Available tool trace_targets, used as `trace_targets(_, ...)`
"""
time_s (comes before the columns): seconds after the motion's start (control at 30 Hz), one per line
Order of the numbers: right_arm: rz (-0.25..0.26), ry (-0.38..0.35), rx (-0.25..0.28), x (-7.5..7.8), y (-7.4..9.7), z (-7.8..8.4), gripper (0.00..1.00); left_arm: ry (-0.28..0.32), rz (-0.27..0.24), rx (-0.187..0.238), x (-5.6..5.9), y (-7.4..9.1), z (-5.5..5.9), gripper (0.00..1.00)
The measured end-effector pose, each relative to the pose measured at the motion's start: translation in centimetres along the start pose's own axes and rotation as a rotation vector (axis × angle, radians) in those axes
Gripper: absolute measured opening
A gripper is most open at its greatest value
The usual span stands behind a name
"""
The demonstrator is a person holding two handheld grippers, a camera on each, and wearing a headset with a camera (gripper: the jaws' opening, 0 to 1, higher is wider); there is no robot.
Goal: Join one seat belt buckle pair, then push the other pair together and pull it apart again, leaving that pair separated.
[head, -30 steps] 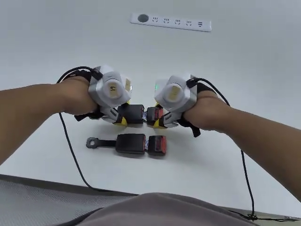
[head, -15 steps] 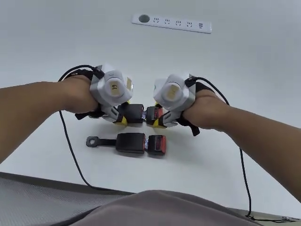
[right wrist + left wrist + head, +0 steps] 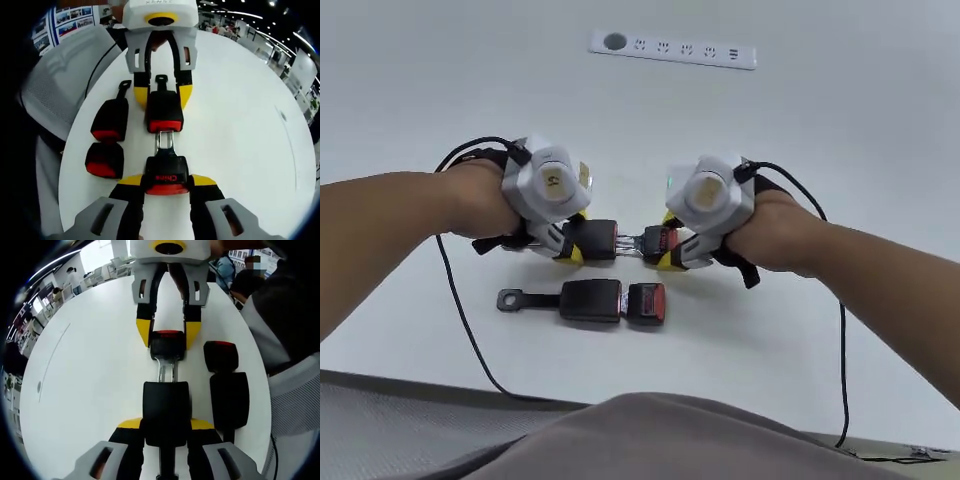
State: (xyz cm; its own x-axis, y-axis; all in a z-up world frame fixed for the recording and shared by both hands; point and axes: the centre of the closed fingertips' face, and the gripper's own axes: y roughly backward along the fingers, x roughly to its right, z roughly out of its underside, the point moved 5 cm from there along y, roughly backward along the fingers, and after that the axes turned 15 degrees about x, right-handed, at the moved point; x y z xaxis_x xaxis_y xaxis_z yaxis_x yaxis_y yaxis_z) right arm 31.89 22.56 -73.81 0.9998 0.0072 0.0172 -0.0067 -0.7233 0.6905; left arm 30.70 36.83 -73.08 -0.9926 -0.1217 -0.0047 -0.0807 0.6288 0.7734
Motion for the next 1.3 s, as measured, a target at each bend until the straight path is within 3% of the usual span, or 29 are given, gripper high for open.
trace_targets(0.2, 0.021, 0.017, -0.03, 0.3, 1.8, 1.8, 0.32, 0.002, -0.001, 0.0, -0.1, 0.0, 0.2, 0.33)
trace_targets(0.63, 0.057, -0.033, -0.089, -0.2, 6.1, 5.5, 0.33, 0.007, -0.016, 0.002, -0.5, -0.1, 0.8, 0.34)
trace_targets(0.93, 0.09, 0.0, -0.121, 0.0, 6.1, 5.2, 0.37, 0.027, -0.037, 0.003, -0.8, -0.2, 1.1, 0.34)
trace_targets(1.07, 0.119, -0.02, -0.079, 0.0, 5.8, 5.0, 0.41, 0.022, -0.089, 0.01, -1.2, 0.0, 1.2, 0.41)
trace_targets(1.13, 0.145, -0.006, -0.077, 0.1, 6.0, 5.0, 0.47, 0.038, -0.115, 0.003, -1.1, 0.3, 1.4, 0.43)
trace_targets(1.23, 0.178, -0.036, -0.058, -0.1, 6.3, 4.9, 0.54, 0.014, -0.125, -0.01, -0.8, 1.0, 1.6, 0.47)
trace_targets(1.3, 0.197, -0.052, -0.034, -0.5, 6.9, 4.5, 0.55, 0.02, -0.153, 0.009, -0.9, 1.7, 1.6, 0.49)
